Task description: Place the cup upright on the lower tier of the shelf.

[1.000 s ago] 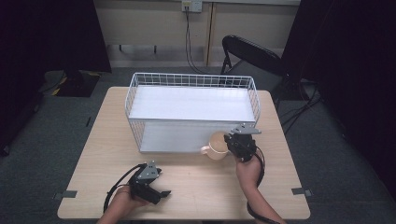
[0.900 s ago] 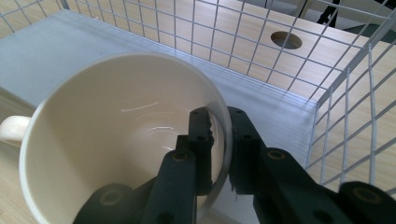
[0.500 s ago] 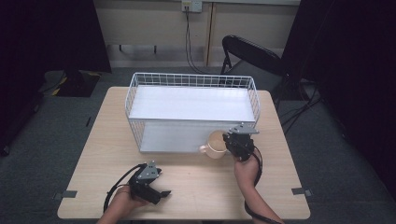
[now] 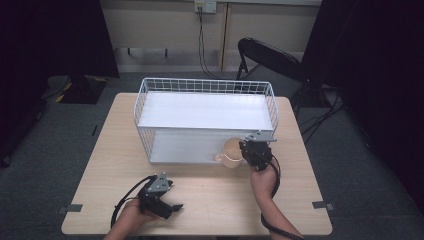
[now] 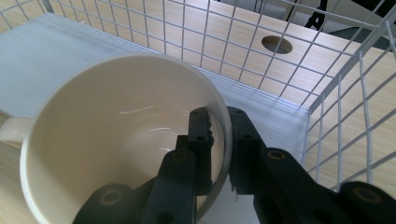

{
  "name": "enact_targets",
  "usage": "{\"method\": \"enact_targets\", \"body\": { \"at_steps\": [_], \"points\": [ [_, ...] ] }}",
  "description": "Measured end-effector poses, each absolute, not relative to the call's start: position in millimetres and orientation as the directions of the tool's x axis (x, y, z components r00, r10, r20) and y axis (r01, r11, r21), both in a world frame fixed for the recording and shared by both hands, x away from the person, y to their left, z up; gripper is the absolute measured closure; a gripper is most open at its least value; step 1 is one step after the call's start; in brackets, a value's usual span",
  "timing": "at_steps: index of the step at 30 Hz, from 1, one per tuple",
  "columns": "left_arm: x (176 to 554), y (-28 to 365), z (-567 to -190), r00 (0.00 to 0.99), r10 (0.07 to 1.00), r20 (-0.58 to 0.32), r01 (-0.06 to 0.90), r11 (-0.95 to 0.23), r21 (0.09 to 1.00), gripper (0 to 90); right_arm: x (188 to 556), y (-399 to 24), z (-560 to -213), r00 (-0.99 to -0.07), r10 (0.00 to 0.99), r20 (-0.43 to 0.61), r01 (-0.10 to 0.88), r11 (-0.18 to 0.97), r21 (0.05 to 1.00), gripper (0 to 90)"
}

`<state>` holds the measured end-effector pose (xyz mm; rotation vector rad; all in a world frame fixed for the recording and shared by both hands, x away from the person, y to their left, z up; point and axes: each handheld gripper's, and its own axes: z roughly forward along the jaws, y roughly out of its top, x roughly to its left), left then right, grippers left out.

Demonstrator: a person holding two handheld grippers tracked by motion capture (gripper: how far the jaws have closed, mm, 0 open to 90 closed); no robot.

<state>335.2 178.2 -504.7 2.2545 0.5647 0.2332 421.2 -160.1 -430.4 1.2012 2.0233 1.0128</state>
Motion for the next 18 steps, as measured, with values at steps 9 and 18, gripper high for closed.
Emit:
{"method": "enact_targets", "body": {
  "at_steps": [9, 18],
  "points": [
    [335.3, 178.2, -504.7, 0.884, 0.467, -0.012, 0.323, -0.594, 0.737, 9.9, 423.7, -158.3, -429.9, -0.432, 0.897, -0.094, 0.462, 0.309, 0.831, 81.0],
    [335.2, 178.2, -504.7, 0.884, 0.467, -0.011, 0.323, -0.594, 0.737, 9.9, 426.5, -158.8, -430.5, -0.416, 0.906, -0.081, 0.463, 0.288, 0.838, 79.9]
  ]
}}
